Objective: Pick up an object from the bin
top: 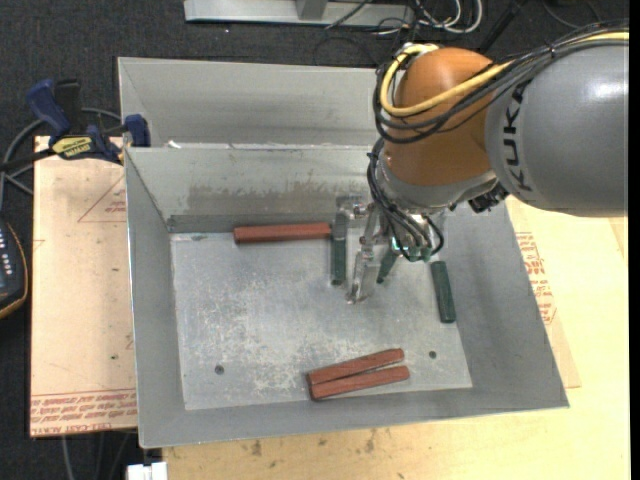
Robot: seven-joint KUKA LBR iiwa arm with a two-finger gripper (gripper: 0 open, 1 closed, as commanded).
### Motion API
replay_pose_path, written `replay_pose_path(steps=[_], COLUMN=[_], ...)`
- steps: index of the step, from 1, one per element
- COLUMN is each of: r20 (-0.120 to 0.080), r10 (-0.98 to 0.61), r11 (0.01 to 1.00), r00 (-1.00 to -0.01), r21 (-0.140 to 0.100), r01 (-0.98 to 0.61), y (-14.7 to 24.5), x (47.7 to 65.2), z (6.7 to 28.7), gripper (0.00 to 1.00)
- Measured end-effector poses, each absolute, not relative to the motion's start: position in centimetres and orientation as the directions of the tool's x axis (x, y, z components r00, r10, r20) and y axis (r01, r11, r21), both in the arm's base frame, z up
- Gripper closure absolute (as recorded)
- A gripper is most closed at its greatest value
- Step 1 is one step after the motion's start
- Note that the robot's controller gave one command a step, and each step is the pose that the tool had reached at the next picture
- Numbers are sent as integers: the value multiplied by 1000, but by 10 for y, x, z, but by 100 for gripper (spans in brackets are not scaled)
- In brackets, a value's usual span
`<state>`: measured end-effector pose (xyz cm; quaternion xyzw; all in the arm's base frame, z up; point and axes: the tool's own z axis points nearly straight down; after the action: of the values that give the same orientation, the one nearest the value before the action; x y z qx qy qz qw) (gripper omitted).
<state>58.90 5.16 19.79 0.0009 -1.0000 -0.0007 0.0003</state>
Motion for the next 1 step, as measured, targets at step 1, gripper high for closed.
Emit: replay_pose_path(steps=[1], r20=[5], r10=[0], r11=[1000], r00=[-1000], r21=[-2], r01=[0], y=[-45], x=[565], z=[139], gripper=[0])
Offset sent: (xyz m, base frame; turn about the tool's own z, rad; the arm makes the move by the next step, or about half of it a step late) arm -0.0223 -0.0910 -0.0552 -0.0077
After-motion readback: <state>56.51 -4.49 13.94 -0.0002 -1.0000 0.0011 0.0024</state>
